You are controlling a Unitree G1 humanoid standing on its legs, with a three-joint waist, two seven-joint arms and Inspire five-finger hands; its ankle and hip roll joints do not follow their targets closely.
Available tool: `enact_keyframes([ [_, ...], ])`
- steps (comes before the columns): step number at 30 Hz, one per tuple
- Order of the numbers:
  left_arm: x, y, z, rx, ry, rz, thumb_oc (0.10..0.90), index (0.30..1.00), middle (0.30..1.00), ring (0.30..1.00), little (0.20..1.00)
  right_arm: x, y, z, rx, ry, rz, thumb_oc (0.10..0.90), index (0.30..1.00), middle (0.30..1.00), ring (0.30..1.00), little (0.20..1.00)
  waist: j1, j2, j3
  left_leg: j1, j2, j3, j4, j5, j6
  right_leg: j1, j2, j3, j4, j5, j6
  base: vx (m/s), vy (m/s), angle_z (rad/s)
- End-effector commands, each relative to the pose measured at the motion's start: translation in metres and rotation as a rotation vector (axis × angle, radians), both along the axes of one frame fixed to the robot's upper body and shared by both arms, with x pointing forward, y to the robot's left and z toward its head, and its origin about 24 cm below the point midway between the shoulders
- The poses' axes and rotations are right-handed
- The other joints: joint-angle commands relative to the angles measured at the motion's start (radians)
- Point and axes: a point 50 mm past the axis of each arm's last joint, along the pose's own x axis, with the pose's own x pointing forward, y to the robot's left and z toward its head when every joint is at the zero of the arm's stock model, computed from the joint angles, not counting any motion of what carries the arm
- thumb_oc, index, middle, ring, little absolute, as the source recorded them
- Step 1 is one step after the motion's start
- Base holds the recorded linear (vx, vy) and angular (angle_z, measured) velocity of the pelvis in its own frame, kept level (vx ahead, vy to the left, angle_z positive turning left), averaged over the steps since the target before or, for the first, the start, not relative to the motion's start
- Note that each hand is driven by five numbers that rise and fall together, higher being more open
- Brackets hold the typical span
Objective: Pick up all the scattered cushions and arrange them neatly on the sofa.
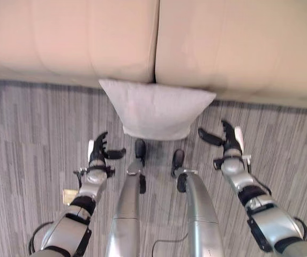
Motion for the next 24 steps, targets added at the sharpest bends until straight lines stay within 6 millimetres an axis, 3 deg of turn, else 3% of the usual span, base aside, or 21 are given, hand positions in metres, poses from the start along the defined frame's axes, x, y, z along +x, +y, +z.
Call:
enact_keyframes([
  [1,-0.011,0.026,-0.001,0.049,-0.039,0.093,0.8,0.9,0.9,0.9,0.9,-0.012,-0.001,-0.007,0.001,-0.064,-0.002,0.8,0.9,0.9,0.9,0.9,-0.029,-0.006,-0.098,-0.057,-0.042,-0.011,0.044,-0.148,0.031,-0.01,-0.007,0.061,-0.175,0.057,0.09,0.0,0.0,0.0],
  [2,-0.011,0.026,-0.001,0.049,-0.039,0.093,0.8,0.9,0.9,0.9,0.9,-0.012,-0.001,-0.007,0.001,-0.064,-0.002,0.8,0.9,0.9,0.9,0.9,-0.029,-0.006,-0.098,-0.058,-0.042,-0.011,0.044,-0.148,0.031,-0.01,-0.007,0.061,-0.174,0.057,0.09,-0.03,-0.007,0.03],
  [5,0.005,0.02,0.031,0.085,-0.13,0.067,0.8,0.9,0.9,0.9,0.9,-0.001,0.01,0.019,-0.025,-0.135,0.037,0.8,0.9,0.9,0.9,0.9,-0.033,-0.011,-0.086,-0.114,-0.043,-0.017,0.055,-0.142,0.024,-0.06,-0.009,0.058,-0.161,0.06,0.094,-0.03,-0.006,0.08],
  [6,0.015,0.017,0.051,0.108,-0.184,0.053,0.8,0.9,0.9,0.9,0.9,0.006,0.017,0.035,-0.045,-0.176,0.061,0.8,0.9,0.9,0.9,0.9,-0.033,-0.012,-0.085,-0.146,-0.046,-0.017,0.056,-0.136,0.02,-0.089,-0.01,0.056,-0.156,0.063,0.098,-0.02,0.001,0.06],
  [11,0.034,-0.002,0.106,0.138,-0.335,0.003,0.8,0.9,0.9,0.9,0.9,0.018,0.049,0.072,-0.111,-0.261,0.157,0.8,0.9,0.9,0.9,0.9,-0.031,-0.017,-0.08,-0.199,-0.051,-0.021,0.062,-0.128,0.019,-0.137,-0.01,0.055,-0.147,0.07,0.107,0.0,0.017,0.04],
  [13,0.036,-0.006,0.113,0.141,-0.351,-0.007,0.8,0.9,0.9,0.9,0.9,0.02,0.056,0.077,-0.118,-0.271,0.177,0.8,0.9,0.9,0.9,0.9,-0.03,-0.02,-0.079,-0.2,-0.049,-0.019,0.058,-0.127,0.019,-0.138,-0.011,0.055,-0.151,0.071,0.11,0.01,0.012,-0.02],
  [14,0.043,-0.017,0.133,0.157,-0.396,-0.032,0.8,0.9,0.9,0.9,0.9,0.023,0.071,0.092,-0.138,-0.308,0.217,0.8,0.9,0.9,0.9,0.9,-0.029,-0.023,-0.08,-0.214,-0.051,-0.018,0.054,-0.126,0.022,-0.151,-0.011,0.051,-0.156,0.074,0.115,0.02,0.017,-0.03],
  [20,0.051,-0.05,0.17,0.189,-0.483,-0.104,0.8,0.9,0.9,0.9,0.9,0.024,0.109,0.124,-0.143,-0.397,0.313,0.8,0.9,0.9,0.9,0.9,-0.034,-0.027,-0.079,-0.23,-0.054,-0.02,0.051,-0.124,0.024,-0.161,-0.011,0.052,-0.171,0.081,0.121,0.0,0.004,-0.01],
  [21,0.052,-0.063,0.182,0.189,-0.524,-0.133,0.759,0.839,0.839,0.839,0.839,0.022,0.121,0.133,-0.107,-0.434,0.342,0.59,0.585,0.585,0.585,0.585,-0.038,-0.027,-0.078,-0.229,-0.056,-0.02,0.046,-0.123,0.024,-0.162,-0.012,0.053,-0.179,0.084,0.124,0.0,0.0,0.0],
  [22,0.052,-0.064,0.182,0.19,-0.524,-0.133,0.513,0.469,0.469,0.469,0.469,0.022,0.12,0.133,-0.107,-0.435,0.342,0.4,0.3,0.3,0.3,0.3,-0.038,-0.027,-0.078,-0.229,-0.056,-0.02,0.045,-0.123,0.024,-0.162,-0.012,0.053,-0.179,0.084,0.124,0.0,0.0,0.0],
  [23,0.052,-0.064,0.182,0.19,-0.524,-0.133,0.513,0.469,0.469,0.469,0.469,0.022,0.12,0.133,-0.107,-0.435,0.342,0.4,0.3,0.3,0.3,0.3,-0.038,-0.027,-0.078,-0.229,-0.056,-0.02,0.045,-0.123,0.024,-0.162,-0.012,0.053,-0.179,0.084,0.124,0.0,0.0,0.0],
  [24,0.048,-0.083,0.195,0.141,-0.595,-0.18,0.4,0.3,0.3,0.3,0.3,0.018,0.131,0.146,-0.062,-0.494,0.377,0.4,0.3,0.3,0.3,0.3,-0.042,-0.027,-0.083,-0.226,-0.06,-0.02,0.033,-0.124,0.027,-0.162,-0.011,0.054,-0.19,0.085,0.129,0.04,0.028,0.02],
])
